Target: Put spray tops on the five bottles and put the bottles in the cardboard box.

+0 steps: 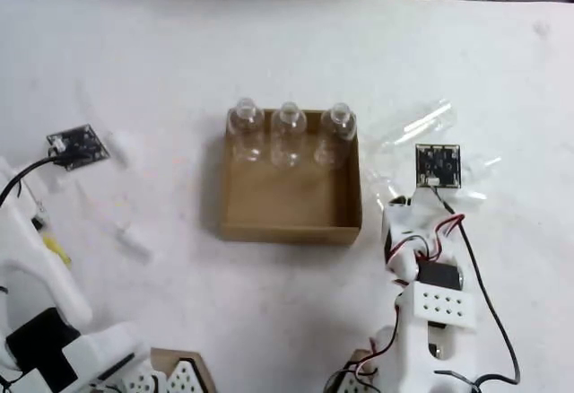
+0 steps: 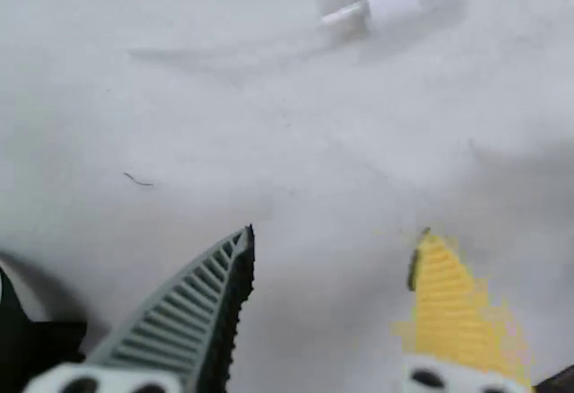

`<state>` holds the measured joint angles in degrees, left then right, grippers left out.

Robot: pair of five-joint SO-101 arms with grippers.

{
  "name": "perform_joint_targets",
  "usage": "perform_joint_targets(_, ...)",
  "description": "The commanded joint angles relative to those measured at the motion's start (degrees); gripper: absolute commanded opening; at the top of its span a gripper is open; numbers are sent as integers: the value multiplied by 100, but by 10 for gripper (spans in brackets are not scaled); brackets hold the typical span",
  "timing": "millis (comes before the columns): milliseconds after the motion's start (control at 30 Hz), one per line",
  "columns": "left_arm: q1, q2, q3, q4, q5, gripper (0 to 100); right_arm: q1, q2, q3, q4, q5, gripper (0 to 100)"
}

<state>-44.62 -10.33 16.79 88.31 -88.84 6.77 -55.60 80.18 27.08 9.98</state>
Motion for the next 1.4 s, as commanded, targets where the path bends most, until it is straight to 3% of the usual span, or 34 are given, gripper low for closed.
perform_joint_targets(0,268,-48,-290,-79,-88,83,-31,-4,-26,-110,62,21)
perform_joint_targets(67,549,-66,-413,-62,-88,34,-31,-4,-26,-110,62,21)
perform_joint_targets(133,901,-48,-475,-62,-202,46,-31,4,-26,-110,62,21)
perform_joint_targets(367,1552,-40,-158,-440,-1565,289,-31,22,-26,-110,62,21)
perform_joint_targets(500,1543,-40,9,-923,-2057,262,-31,31,-26,-110,62,21)
perform_joint_targets(733,1587,-40,1099,-897,-2971,248,-31,40,-26,-251,62,21)
perform_joint_targets(1067,2387,-48,2207,-1793,-2963,294,-31,40,-18,-251,62,22)
perform_joint_targets(1233,2413,-40,2400,-2620,-2848,301,-31,40,-18,-259,62,22)
perform_joint_targets(1367,2554,-31,2673,-2787,-2848,301,-31,40,-18,-268,62,22)
